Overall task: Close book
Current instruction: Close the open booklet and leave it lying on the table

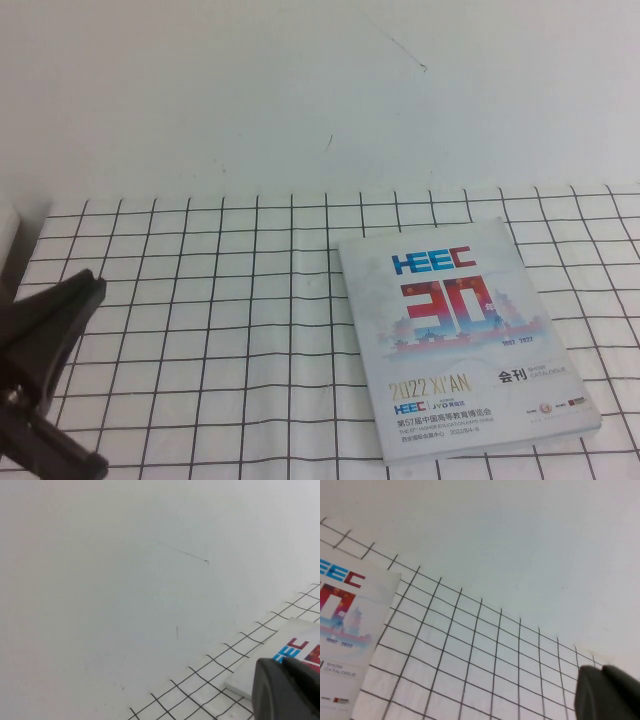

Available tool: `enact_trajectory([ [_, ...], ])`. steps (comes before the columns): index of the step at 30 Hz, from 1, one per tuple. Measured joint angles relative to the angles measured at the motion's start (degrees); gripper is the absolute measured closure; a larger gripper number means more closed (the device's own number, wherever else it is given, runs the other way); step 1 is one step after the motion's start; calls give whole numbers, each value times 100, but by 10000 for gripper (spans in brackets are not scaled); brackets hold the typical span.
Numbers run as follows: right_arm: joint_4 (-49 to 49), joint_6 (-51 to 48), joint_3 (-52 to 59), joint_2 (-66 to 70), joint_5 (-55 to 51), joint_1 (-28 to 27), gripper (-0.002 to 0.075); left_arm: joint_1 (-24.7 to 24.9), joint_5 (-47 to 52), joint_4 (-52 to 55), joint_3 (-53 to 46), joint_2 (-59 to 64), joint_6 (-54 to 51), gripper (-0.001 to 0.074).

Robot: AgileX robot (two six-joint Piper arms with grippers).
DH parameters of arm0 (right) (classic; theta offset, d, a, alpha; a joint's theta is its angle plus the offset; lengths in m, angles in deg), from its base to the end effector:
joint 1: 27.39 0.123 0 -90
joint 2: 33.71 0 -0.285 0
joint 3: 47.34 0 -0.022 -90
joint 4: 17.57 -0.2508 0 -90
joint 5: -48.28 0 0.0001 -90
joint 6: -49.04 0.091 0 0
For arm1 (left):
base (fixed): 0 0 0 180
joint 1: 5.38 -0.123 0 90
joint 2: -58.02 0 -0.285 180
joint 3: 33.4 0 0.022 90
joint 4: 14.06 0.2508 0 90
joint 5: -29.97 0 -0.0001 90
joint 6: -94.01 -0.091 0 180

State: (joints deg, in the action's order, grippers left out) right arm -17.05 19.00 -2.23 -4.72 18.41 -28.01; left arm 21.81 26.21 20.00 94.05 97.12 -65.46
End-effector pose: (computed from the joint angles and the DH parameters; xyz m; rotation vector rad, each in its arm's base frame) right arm 0.0742 -0.0012 0.3289 -0.4690 1.7707 -0.3880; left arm 0.1062 -0.0582 0.3198 0.5656 1.4423 -0.2180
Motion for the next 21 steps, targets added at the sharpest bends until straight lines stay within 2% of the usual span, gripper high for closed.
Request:
enact_trajectory([
  [10, -1123, 12, 1294, -1507, 335, 0, 729, 0, -107, 38, -871, -374, 3, 738],
  [21, -1250, 12, 1734, -1618, -391, 0, 729, 0, -182, 38, -886, -374, 2, 738],
])
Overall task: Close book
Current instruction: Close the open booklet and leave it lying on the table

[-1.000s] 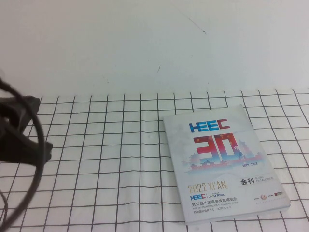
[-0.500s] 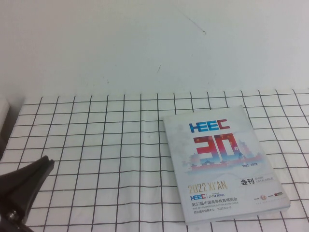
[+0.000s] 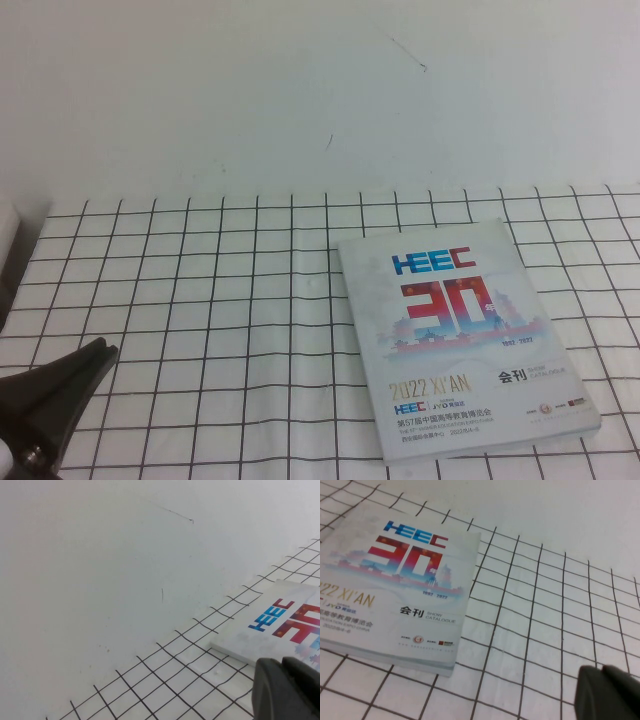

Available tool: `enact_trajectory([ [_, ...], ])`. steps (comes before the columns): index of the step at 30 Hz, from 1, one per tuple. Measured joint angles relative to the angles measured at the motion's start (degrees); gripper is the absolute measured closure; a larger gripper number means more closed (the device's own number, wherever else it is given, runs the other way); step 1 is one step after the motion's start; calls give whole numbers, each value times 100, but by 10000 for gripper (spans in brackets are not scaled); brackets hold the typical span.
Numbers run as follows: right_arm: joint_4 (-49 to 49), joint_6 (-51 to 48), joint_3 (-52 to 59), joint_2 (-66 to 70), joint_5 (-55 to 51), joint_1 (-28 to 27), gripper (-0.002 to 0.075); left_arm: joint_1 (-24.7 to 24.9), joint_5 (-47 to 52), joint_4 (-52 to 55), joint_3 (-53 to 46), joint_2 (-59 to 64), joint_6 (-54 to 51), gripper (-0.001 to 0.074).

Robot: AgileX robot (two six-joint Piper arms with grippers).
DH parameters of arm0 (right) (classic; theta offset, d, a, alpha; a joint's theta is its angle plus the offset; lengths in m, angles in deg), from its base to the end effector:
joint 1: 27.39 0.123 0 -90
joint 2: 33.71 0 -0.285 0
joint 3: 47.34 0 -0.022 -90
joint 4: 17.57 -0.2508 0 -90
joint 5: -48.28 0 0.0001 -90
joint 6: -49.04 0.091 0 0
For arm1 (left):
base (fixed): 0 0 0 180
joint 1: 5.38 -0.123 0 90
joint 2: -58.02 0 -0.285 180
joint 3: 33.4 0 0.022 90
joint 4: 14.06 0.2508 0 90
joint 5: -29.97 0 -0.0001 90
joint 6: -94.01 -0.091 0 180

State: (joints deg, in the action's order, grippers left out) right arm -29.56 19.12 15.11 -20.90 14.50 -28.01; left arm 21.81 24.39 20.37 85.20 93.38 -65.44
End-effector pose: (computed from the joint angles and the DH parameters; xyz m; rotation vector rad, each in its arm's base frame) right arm 0.0449 0.0100 0.2426 -0.3947 1.8514 -0.1350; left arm 0.0956 -0.0547 0.2768 0.6039 1.4956 -0.2257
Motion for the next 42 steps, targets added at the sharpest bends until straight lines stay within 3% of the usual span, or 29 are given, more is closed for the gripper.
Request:
enact_trajectory([
  [21, -9, 0, 116, 0, -36, 0, 729, 0, -9, 47, -11, -13, 90, 738],
  [26, -9, 0, 121, 0, -36, 0, 729, -55, 304, 62, -266, -524, 178, 738],
  [42, -12, 0, 135, 0, -36, 0, 729, -1952, 734, 62, -1689, -2351, 1232, 738],
])
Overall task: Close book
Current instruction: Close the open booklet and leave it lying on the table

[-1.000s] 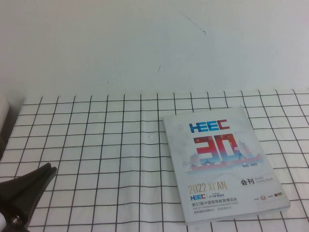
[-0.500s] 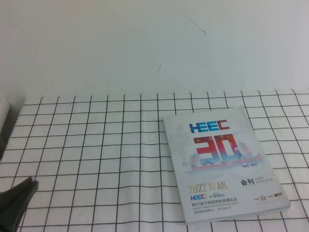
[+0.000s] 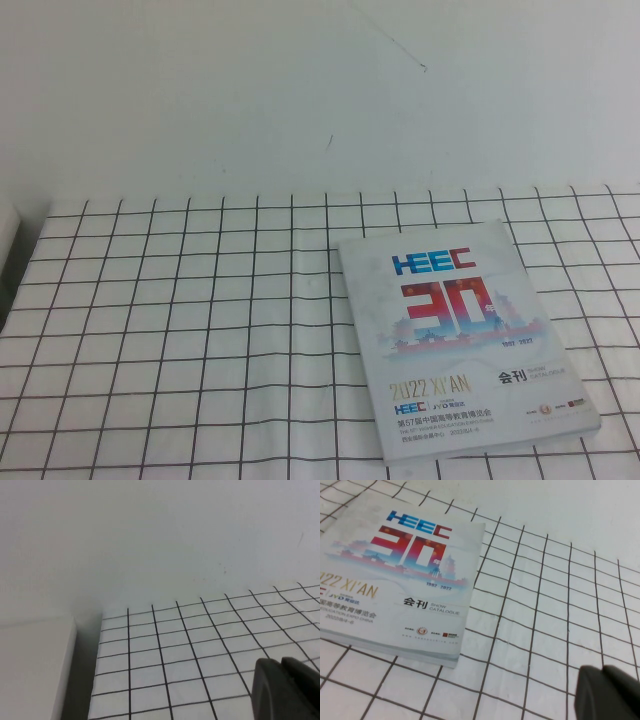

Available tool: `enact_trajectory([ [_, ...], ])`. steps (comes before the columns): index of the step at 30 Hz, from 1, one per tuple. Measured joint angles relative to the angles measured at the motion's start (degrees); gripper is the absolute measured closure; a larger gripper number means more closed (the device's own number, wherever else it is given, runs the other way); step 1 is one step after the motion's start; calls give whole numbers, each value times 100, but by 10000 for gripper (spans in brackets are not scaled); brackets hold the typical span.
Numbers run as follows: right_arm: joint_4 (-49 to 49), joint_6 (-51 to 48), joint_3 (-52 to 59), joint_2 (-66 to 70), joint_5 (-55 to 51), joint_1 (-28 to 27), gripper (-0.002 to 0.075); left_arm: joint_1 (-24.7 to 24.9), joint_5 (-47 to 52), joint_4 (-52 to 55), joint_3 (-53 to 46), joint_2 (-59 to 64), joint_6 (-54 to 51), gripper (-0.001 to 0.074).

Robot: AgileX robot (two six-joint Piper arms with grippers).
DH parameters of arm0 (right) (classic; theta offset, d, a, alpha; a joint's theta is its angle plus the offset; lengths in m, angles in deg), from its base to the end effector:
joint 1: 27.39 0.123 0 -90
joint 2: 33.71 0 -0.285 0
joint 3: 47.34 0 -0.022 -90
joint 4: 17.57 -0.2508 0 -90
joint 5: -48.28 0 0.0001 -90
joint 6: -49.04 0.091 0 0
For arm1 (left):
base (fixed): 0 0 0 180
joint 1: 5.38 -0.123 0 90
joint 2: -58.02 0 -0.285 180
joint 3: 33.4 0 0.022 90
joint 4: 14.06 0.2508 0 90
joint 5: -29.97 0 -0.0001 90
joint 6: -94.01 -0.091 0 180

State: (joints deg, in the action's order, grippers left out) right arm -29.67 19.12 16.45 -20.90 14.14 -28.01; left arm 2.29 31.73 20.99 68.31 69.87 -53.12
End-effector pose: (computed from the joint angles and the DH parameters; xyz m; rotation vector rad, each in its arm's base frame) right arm 0.0459 0.0102 0.2345 -0.3989 1.8800 -0.1268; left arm 0.0625 -0.0067 0.2003 0.1234 1.5939 -0.0606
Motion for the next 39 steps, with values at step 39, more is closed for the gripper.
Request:
enact_trajectory([
  [39, -12, 0, 23, 0, 0, 0, 729, -171, 1613, -4019, -11, -470, -3811, 738],
])
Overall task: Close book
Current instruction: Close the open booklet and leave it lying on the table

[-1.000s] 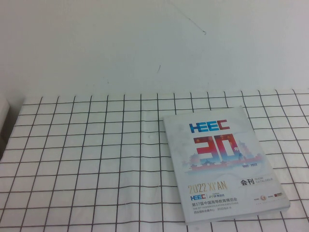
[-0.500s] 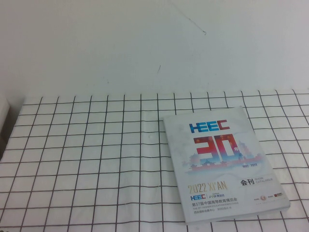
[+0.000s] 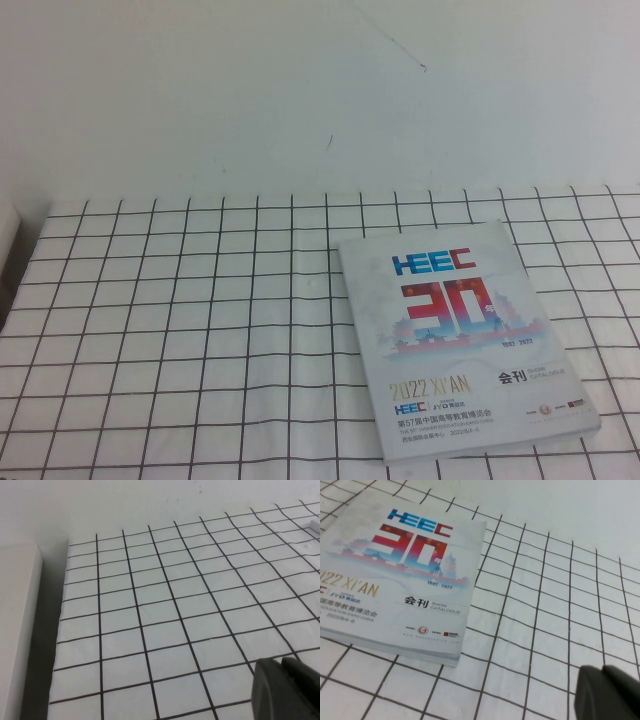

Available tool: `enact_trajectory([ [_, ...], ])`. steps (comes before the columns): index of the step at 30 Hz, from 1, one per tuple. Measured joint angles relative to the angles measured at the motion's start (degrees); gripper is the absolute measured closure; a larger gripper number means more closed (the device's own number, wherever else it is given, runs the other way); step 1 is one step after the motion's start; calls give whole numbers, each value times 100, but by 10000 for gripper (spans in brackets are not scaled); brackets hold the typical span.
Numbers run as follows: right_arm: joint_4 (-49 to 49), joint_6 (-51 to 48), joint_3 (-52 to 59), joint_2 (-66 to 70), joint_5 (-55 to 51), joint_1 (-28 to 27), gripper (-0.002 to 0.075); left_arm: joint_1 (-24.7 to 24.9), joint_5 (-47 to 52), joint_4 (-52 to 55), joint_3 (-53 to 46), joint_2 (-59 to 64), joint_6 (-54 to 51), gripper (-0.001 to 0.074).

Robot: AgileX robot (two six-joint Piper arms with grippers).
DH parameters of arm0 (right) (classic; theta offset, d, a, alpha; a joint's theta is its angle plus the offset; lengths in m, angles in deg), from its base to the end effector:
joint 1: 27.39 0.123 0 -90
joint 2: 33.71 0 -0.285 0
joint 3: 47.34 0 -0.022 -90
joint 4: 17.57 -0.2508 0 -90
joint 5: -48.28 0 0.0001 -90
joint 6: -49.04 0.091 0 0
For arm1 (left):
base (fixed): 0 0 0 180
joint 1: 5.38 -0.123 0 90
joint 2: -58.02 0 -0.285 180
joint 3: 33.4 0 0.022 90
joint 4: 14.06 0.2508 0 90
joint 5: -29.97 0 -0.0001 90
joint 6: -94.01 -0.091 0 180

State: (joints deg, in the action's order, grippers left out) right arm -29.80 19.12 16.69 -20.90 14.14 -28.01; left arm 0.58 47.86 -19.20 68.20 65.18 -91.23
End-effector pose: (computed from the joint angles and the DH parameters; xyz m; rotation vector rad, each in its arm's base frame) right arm 0.0461 0.0103 0.2332 -0.3984 1.8840 -0.1236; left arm 0.0535 -0.0081 0.1787 0.1189 1.8014 -0.0946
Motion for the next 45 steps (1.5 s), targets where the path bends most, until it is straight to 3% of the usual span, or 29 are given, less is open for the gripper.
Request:
enact_trajectory([
  [45, 0, 0, 90, -116, 0, -11, 729, 0, 49, 85, 10, -11, 453, 738],
])
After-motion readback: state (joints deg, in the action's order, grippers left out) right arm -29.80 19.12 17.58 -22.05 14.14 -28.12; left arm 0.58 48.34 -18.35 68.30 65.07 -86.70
